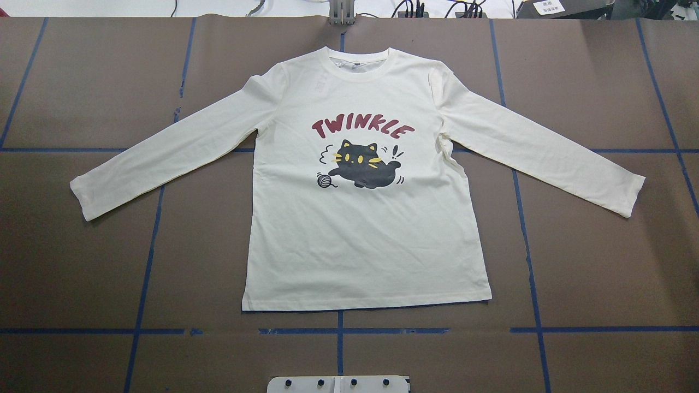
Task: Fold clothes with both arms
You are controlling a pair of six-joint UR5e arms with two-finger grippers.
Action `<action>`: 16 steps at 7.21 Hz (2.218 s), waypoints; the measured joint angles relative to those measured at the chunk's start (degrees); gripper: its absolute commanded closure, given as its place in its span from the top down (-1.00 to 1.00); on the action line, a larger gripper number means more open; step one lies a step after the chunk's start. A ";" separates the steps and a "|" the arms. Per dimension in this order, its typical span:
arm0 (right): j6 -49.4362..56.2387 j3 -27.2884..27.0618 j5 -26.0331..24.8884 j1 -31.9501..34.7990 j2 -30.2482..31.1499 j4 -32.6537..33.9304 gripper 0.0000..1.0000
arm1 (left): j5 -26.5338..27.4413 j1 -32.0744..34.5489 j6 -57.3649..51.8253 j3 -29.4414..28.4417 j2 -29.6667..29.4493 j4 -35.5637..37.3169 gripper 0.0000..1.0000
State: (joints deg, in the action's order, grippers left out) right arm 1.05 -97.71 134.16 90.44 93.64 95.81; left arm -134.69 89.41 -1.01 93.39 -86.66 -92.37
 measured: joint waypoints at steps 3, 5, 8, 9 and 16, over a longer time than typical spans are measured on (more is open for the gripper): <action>-0.27 -1.51 1.30 0.00 -0.23 -0.07 1.00 | 0.08 0.20 -0.05 0.52 -0.06 -0.02 1.00; -1.71 -2.58 4.10 -0.02 -2.23 -0.09 1.00 | -0.16 0.76 -0.15 1.01 -1.64 -0.28 1.00; -9.64 -1.80 4.55 -4.80 -1.38 -9.10 1.00 | -1.03 0.60 -0.15 2.27 -4.53 -1.00 1.00; -18.05 -0.81 3.18 -9.17 -0.80 -16.97 1.00 | -1.21 0.52 -0.08 2.50 -5.04 -1.62 1.00; -40.27 15.65 -2.20 -26.52 -3.25 -45.58 1.00 | -1.52 0.49 -0.50 1.95 -4.01 -6.16 1.00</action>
State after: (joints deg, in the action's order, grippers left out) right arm -39.22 -82.06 131.96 63.92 90.39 50.23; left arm -136.22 89.91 -1.51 95.34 -90.67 -98.53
